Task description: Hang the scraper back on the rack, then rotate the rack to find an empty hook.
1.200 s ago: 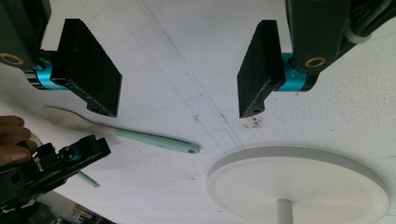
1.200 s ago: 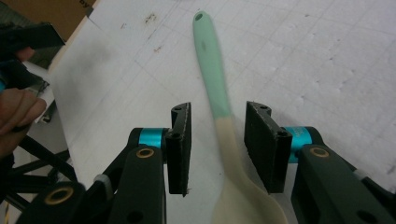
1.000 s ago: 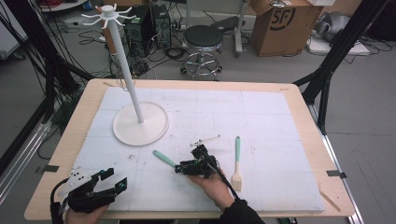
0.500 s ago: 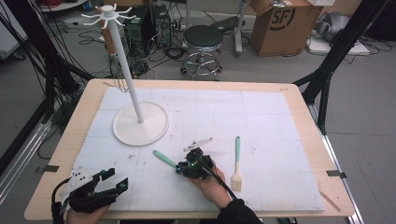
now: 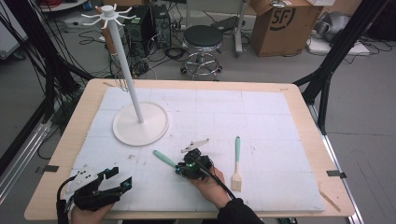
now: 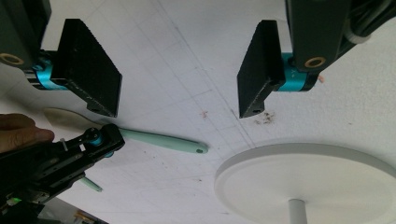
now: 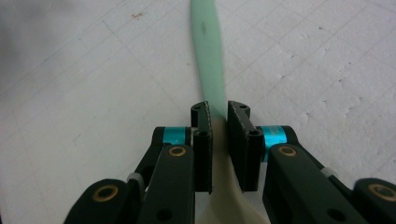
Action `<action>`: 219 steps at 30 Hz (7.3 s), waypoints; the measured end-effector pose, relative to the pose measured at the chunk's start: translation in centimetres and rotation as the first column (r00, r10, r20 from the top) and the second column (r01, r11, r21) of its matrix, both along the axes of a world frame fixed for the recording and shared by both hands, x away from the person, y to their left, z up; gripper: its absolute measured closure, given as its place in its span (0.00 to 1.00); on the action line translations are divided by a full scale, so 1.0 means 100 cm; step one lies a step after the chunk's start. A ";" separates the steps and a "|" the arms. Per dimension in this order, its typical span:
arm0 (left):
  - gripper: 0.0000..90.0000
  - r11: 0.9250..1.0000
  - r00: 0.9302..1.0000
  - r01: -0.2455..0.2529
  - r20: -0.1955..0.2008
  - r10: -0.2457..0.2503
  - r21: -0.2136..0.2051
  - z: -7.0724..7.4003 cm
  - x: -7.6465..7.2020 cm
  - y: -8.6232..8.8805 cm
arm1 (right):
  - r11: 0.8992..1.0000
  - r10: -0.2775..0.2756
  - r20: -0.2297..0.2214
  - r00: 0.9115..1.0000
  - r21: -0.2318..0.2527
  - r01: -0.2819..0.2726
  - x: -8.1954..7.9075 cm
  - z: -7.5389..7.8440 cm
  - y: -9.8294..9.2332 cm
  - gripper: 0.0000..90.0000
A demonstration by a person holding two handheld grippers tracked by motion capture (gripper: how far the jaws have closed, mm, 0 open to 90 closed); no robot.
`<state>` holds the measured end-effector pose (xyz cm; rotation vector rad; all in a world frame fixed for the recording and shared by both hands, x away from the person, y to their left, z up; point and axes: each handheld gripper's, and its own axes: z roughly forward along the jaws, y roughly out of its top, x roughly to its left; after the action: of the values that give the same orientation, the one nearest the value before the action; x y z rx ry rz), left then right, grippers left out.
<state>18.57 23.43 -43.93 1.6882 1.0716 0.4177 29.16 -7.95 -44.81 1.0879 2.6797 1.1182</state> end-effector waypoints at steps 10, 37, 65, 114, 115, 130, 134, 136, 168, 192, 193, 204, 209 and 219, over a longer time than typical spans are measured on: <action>0.35 1.000 1.000 -0.020 0.001 0.020 -0.018 -0.001 -0.001 0.010 | 0.978 -0.021 -0.148 0.989 0.204 0.052 0.014 0.008 -0.013 0.91; 0.35 0.999 0.999 -0.046 0.003 0.046 -0.027 -0.001 -0.010 0.020 | 0.631 0.028 0.026 0.999 0.775 -0.038 0.064 0.159 0.000 0.91; 0.35 0.997 0.998 -0.059 -0.003 0.059 -0.040 -0.001 -0.012 0.025 | 0.525 -0.028 0.112 0.993 0.847 -0.081 0.076 0.209 0.014 0.91; 0.35 0.996 0.998 -0.065 0.002 0.066 -0.053 -0.001 -0.012 0.028 | 0.657 -0.065 0.146 0.987 0.751 -0.068 0.093 0.210 0.051 0.89; 0.35 0.996 0.998 -0.066 0.002 0.066 -0.054 -0.001 -0.012 0.028 | 0.660 -0.071 0.149 0.986 0.749 -0.066 0.093 0.210 0.051 0.89; 0.35 0.997 0.998 -0.063 -0.004 0.063 -0.051 -0.001 -0.011 0.028 | 0.586 -0.093 0.129 0.987 0.809 -0.050 0.100 0.214 0.048 0.72; 0.35 0.996 0.998 -0.068 -0.004 0.068 -0.057 -0.001 -0.010 0.029 | 0.590 -0.109 0.159 0.981 0.805 -0.065 0.102 0.223 0.051 0.72; 0.35 0.996 0.998 -0.064 -0.007 0.064 -0.056 -0.002 -0.009 0.030 | 0.591 -0.111 0.171 0.979 0.803 -0.073 0.103 0.229 0.052 0.71; 0.35 0.993 0.997 -0.074 -0.017 0.072 -0.089 -0.002 -0.009 0.037 | 0.568 -0.158 0.228 0.961 0.817 -0.101 0.127 0.284 0.083 1.00; 0.35 0.992 0.996 -0.085 -0.011 0.084 -0.096 -0.001 -0.012 0.039 | 0.648 -0.088 0.239 0.967 0.751 -0.127 0.110 0.265 0.104 1.00; 0.35 0.992 0.996 -0.084 -0.012 0.083 -0.097 0.000 -0.012 0.039 | 0.647 -0.097 0.234 0.967 0.753 -0.117 0.111 0.265 0.102 1.00; 0.35 0.992 0.997 -0.078 -0.005 0.078 -0.102 0.001 -0.013 0.039 | 0.607 -0.204 0.222 0.954 0.793 -0.055 0.116 0.282 0.085 1.00; 0.35 0.992 0.997 -0.078 -0.005 0.078 -0.100 0.001 -0.013 0.039 | 0.616 -0.189 0.232 0.954 0.785 -0.069 0.111 0.286 0.091 1.00; 0.35 0.992 0.997 -0.077 -0.005 0.077 -0.099 0.001 -0.013 0.038 | 0.624 -0.155 0.237 0.959 0.776 -0.090 0.105 0.284 0.107 1.00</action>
<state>17.24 27.26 -43.88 1.5633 1.1433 0.4057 39.69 2.73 -16.41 0.9000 1.9018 2.3452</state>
